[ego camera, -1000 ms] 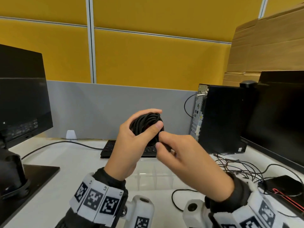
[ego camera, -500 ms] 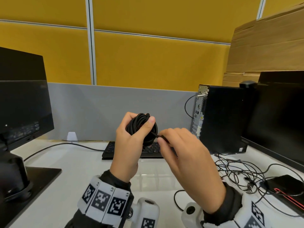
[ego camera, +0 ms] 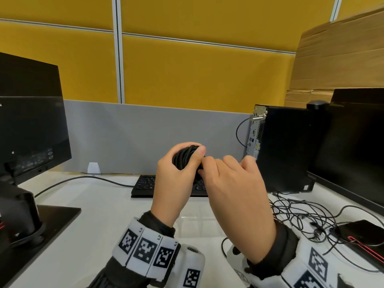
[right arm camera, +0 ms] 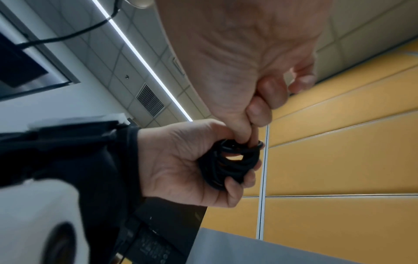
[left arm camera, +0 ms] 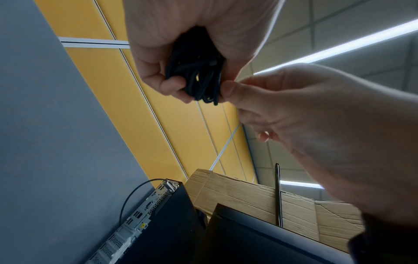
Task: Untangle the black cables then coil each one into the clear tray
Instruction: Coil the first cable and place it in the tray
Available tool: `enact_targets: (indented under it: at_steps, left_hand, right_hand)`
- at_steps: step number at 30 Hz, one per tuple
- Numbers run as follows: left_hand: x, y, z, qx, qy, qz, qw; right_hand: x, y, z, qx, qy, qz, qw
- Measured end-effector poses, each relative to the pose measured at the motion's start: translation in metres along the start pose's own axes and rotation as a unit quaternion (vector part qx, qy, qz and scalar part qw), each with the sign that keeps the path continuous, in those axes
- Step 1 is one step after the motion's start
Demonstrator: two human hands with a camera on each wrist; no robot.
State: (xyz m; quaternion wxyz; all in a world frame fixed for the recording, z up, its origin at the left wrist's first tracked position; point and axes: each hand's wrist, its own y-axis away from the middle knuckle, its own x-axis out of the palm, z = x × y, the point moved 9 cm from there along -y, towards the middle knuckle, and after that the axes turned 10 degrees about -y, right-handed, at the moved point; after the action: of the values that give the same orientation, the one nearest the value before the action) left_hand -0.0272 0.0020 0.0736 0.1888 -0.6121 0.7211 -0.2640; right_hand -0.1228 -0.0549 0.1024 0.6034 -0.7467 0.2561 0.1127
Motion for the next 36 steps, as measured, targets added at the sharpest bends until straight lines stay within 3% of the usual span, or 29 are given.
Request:
enact_targets:
  at_steps: [3,7,14,16,20,24,27,30,36]
  left_hand:
    - [-0.002,0.000,-0.001,0.012,-0.012,-0.006,1.000]
    - [0.003,0.004,-0.001,0.028,-0.023,0.004,0.999]
    - [0.014,0.004,-0.002,0.055,-0.053,0.052,0.996]
    - [0.014,0.004,-0.004,0.055,-0.054,0.063,0.995]
    - [0.014,0.005,0.002,0.012,-0.009,0.072,0.997]
    - [0.014,0.006,0.008,-0.038,0.063,0.055,0.996]
    - [0.014,0.008,0.012,-0.059,0.095,0.036,0.993]
    - [0.012,0.007,0.012,-0.056,0.102,0.029,0.993]
    - [0.005,0.002,0.010,-0.013,0.072,-0.003,0.997]
  right_hand:
    - [0.005,0.001,-0.002,0.005,-0.058,0.020,0.998]
    - [0.001,0.007,-0.013,0.009,-0.218,0.019,0.976]
    - [-0.025,0.004,-0.038,-0.092,-0.035,-0.080,0.992]
    - [-0.022,0.003,-0.053,-0.093,-0.057,-0.098,0.989]
    - [0.004,0.006,-0.069,-0.031,-0.203,-0.107,0.973]
    - [0.037,0.010,-0.062,0.041,-0.413,-0.057,0.908]
    - [0.054,0.013,-0.053,0.116,-0.506,-0.010,0.854]
    - [0.063,0.013,-0.045,0.166,-0.558,0.042,0.812]
    - [0.066,0.011,-0.034,0.191,-0.606,0.106,0.765]
